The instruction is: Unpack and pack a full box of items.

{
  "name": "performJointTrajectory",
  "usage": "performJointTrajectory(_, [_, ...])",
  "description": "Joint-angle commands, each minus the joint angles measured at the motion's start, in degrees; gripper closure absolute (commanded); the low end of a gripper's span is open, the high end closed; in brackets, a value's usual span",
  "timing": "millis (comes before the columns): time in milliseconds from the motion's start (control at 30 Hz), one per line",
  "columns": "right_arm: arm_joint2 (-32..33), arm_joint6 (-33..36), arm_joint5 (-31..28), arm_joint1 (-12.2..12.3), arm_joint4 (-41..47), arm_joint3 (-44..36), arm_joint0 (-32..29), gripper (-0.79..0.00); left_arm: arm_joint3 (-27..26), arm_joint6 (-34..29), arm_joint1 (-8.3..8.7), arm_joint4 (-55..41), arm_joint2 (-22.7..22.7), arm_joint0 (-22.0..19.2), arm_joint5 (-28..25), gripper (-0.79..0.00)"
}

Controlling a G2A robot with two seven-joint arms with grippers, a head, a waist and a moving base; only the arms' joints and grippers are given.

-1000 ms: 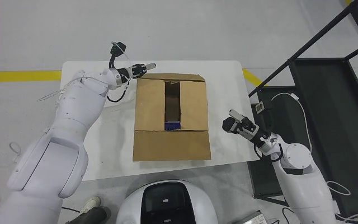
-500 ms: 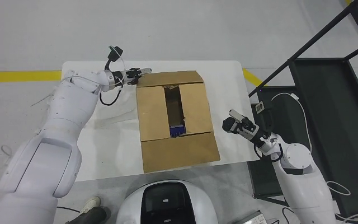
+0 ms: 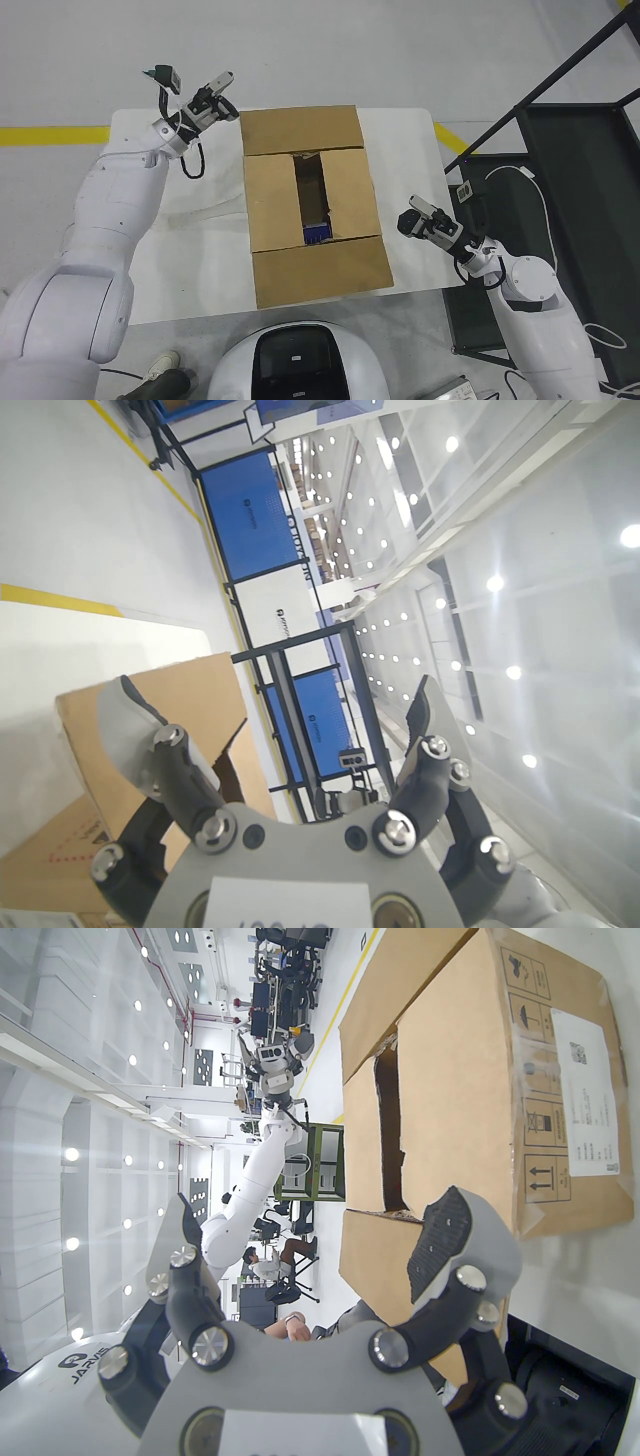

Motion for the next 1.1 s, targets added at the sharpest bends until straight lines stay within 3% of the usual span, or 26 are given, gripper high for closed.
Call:
performJointTrajectory(0, [-0.1,-0.2,0.1,0.0,-0.2,-0.1,0.1,-0.785,-1.2,-3.8,0.70,-1.4,-1.0,1.4,-0.1,-0.785])
performJointTrajectory(133, [-3.5,-2.6,4.9,0.0,-7.4,-2.9,2.4,-0.785,-4.1,-9.4,1.96,-1.4,-1.8,4.3,0.2,-0.785])
performJointTrajectory(400, [-13.7,-5.7,14.4,-0.3,-19.6,-7.8,8.7,-0.785,-13.5,-10.8,5.25,3.4,-3.0,11.5,1.3,-0.785])
performJointTrajectory(600, [-22.0,-7.7,17.8,-1.2,-23.1,-6.2,14.3,-0.785,-22.7,-14.8,8.64,5.5,-6.0,18.0,5.4,-0.785])
performJointTrajectory(767, [-22.0,-7.7,17.8,-1.2,-23.1,-6.2,14.3,-0.785,-30.0,-18.9,10.99,3.5,-9.5,22.4,9.5,-0.785])
performJointTrajectory(1067, [-22.0,-7.7,17.8,-1.2,-23.1,-6.2,14.3,-0.785,-31.2,-20.1,11.28,1.8,-10.2,23.1,10.7,-0.785])
